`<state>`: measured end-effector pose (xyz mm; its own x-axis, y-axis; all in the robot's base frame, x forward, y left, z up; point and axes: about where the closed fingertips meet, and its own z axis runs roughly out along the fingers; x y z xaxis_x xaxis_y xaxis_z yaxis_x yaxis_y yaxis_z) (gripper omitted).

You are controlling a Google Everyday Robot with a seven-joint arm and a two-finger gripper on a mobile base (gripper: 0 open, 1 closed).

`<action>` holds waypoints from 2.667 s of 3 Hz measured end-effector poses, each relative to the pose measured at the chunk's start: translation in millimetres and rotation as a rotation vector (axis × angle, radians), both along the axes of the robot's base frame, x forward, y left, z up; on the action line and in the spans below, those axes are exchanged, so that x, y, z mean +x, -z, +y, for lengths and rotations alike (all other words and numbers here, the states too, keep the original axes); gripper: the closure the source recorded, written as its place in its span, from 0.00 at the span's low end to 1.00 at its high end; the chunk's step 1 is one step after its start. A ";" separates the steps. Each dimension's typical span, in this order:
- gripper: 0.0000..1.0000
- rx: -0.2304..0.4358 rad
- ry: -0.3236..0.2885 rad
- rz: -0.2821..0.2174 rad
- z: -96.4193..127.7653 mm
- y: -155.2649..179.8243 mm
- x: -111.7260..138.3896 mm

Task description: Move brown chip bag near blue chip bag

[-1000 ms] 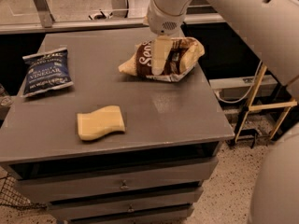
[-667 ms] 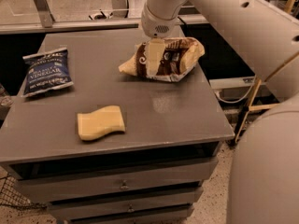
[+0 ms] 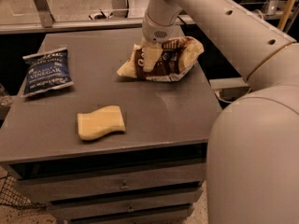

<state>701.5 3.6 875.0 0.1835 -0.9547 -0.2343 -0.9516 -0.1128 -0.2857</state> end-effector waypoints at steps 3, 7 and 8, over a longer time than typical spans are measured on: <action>1.00 0.192 -0.182 0.005 58.1 -48.5 -18.1; 1.00 0.235 -0.610 -0.032 229.4 -35.7 8.6; 1.00 0.225 -0.679 -0.075 264.0 -45.0 3.0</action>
Offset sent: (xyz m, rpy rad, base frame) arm -0.0425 0.0942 0.1087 0.3233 -0.0144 0.3332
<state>704.5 267.6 920.0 0.7431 -0.5540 -0.3753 -0.6690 -0.6036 -0.4336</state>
